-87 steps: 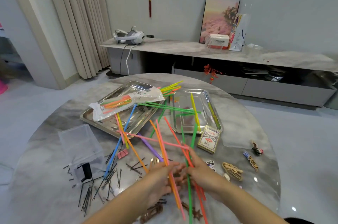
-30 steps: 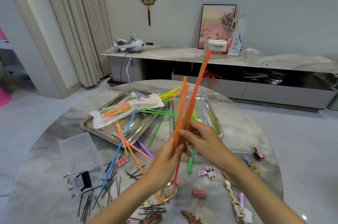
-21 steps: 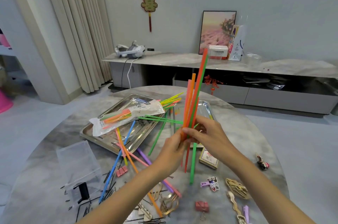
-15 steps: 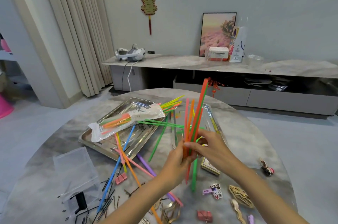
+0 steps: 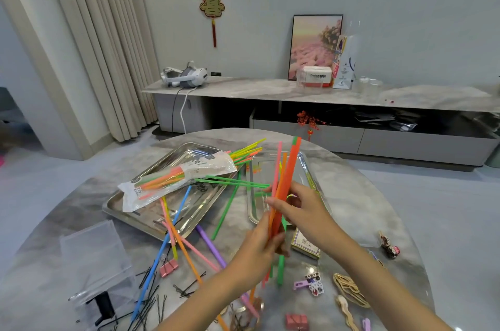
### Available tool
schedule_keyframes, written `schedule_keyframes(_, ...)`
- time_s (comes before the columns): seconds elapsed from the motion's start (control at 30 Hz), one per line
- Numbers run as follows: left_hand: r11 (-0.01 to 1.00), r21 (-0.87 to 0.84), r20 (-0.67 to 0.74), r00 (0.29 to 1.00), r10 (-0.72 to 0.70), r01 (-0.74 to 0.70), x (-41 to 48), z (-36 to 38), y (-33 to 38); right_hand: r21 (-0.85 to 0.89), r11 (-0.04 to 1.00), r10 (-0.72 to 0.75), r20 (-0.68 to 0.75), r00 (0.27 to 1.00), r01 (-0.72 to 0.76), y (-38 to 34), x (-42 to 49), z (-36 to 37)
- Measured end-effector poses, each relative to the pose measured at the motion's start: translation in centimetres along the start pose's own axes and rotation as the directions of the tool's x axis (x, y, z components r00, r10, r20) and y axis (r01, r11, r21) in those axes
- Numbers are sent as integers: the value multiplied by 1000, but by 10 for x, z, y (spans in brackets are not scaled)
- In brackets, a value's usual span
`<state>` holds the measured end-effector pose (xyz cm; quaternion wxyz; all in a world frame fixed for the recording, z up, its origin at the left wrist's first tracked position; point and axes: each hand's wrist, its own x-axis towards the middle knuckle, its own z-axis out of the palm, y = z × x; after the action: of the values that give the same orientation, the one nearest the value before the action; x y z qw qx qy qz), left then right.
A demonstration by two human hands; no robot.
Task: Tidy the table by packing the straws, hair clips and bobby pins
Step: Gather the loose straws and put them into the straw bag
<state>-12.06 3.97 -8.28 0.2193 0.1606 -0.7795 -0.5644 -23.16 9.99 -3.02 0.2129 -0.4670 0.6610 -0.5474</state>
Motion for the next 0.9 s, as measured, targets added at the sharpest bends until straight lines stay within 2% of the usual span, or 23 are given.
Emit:
schedule_keyframes(0.1,979,-142,59,988,-142,149,-8,-4,21,227,970,99,-35,994,-89,-7,2,-3)
schedule_keyframes(0.2,889,-313,189,940,-285,333,-17,-14,43,392,896,200,63,978,-209,-12,-1,-3)
schedule_keyframes(0.3,829,-342,266,892,-366,442,-29,-31,55,471,833,254,141,957,-290,-13,-2,4)
schedule_keyframes(0.4,817,-321,241,876,-418,479,-40,-44,59,514,783,268,230,936,-351,-12,-1,13)
schedule_keyframes(0.5,806,-319,191,867,-461,499,-49,-48,56,477,779,294,296,909,-407,-10,0,26)
schedule_keyframes(0.67,748,-371,101,824,-557,551,-54,-52,34,480,756,385,224,895,-445,-2,-5,57)
schedule_keyframes(0.73,713,-438,89,816,-572,548,-53,-57,35,374,790,467,145,872,-485,-1,-4,59)
schedule_keyframes(0.77,689,-495,78,817,-571,529,-52,-61,36,211,838,501,69,863,-503,0,-3,57)
schedule_keyframes(0.8,663,-555,57,819,-571,501,-51,-65,37,-51,870,490,-37,871,-491,5,-3,52)
schedule_keyframes(0.83,637,-611,30,818,-575,470,-50,-70,37,-340,827,429,-134,893,-448,13,-5,47)
schedule_keyframes(0.87,614,-654,0,812,-584,442,-49,-74,35,-543,725,376,-203,904,-423,20,-10,41)
schedule_keyframes(0.9,591,-688,-23,801,-598,421,-48,-78,34,-659,621,355,-245,902,-423,25,-14,37)
